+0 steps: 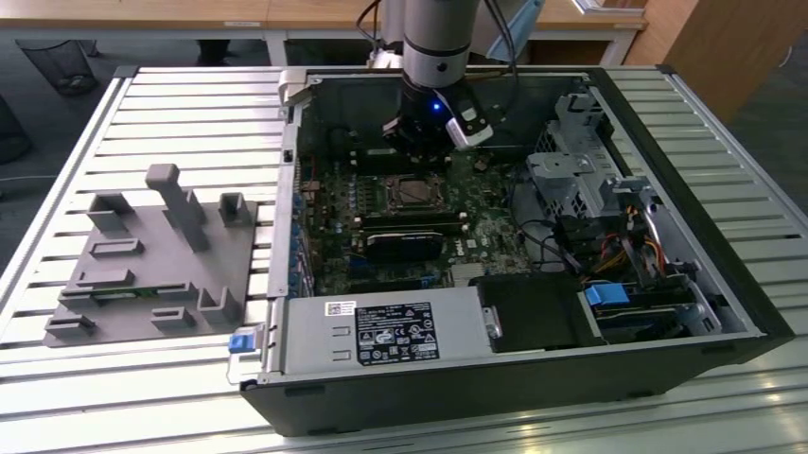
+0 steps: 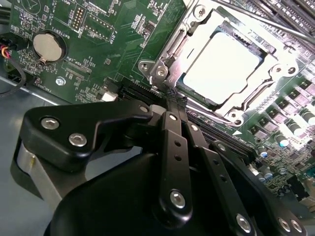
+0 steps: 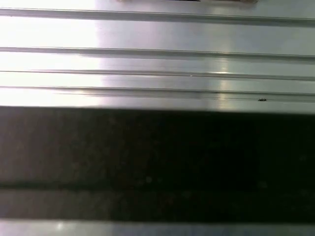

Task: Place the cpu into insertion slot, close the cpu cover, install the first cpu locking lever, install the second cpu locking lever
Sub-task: 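Install the first cpu locking lever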

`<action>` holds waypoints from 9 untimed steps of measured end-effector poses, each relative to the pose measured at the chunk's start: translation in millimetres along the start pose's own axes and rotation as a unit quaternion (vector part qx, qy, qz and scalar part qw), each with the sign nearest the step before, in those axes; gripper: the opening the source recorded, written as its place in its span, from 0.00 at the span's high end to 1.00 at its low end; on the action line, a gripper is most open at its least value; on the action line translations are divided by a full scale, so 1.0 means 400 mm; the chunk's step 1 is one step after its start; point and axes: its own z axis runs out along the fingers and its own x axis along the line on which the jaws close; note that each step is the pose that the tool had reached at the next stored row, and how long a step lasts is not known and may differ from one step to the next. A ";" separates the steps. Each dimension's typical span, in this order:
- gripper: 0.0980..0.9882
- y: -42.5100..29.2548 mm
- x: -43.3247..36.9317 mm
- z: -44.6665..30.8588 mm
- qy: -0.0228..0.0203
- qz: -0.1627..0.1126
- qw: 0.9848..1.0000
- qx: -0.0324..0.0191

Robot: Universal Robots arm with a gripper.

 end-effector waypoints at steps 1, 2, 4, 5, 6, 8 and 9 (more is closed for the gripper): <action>0.99 0.000 0.000 0.001 0.000 0.000 1.000 0.001; 0.99 0.000 0.000 0.003 0.000 0.000 1.000 0.001; 0.99 0.000 0.000 0.005 0.000 0.000 1.000 0.002; 0.99 0.000 0.000 0.005 0.000 0.000 1.000 0.003; 0.99 0.000 0.000 0.004 0.000 0.000 1.000 0.003; 0.99 0.000 0.000 0.000 0.000 0.000 1.000 0.003; 0.99 0.000 0.000 0.000 0.000 0.000 1.000 0.003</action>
